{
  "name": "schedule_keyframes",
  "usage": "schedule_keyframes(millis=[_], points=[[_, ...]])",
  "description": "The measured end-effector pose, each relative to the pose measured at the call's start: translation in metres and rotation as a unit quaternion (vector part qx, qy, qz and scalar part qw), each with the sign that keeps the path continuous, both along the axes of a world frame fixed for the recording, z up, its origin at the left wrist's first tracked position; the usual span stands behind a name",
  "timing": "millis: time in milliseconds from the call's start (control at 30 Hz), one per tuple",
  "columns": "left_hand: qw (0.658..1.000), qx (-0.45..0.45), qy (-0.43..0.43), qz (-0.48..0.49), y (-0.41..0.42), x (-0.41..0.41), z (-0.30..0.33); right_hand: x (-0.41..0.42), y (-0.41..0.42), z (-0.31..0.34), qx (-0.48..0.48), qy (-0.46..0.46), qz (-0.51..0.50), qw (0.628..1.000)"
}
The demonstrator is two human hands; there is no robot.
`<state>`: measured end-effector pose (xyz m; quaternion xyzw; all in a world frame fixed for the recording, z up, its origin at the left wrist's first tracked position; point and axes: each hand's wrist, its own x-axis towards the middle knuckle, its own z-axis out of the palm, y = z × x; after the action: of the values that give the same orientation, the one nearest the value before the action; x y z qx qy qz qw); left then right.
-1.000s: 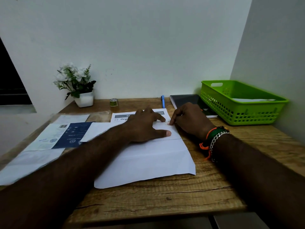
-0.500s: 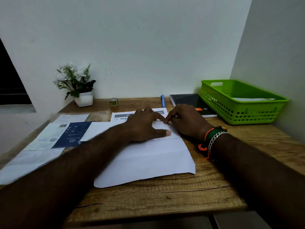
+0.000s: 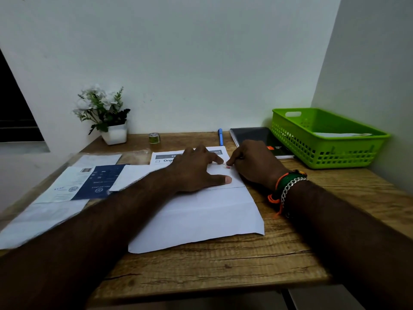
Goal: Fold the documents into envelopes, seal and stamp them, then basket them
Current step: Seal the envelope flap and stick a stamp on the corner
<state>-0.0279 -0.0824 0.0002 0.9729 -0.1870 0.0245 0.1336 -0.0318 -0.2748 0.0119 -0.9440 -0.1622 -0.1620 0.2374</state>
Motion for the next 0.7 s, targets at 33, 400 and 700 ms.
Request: schedule_keyframes(millis=[33, 400, 700], points=[[1.000, 0.001, 0.000, -0.001, 0.0001, 0.0007, -0.0004, 0.0004, -0.0019, 0.0002, 0.002, 0.001, 0.009, 1.000], [1.000, 0.001, -0.003, -0.006, 0.0020, 0.0046, -0.0033, 0.0009, -0.0078, -0.0010, 0.028, 0.012, 0.049, 0.998], [1.000, 0.006, -0.004, -0.007, 0.0017, 0.0057, -0.0045, 0.0054, -0.0074, -0.0014, 0.020, 0.015, -0.003, 1.000]])
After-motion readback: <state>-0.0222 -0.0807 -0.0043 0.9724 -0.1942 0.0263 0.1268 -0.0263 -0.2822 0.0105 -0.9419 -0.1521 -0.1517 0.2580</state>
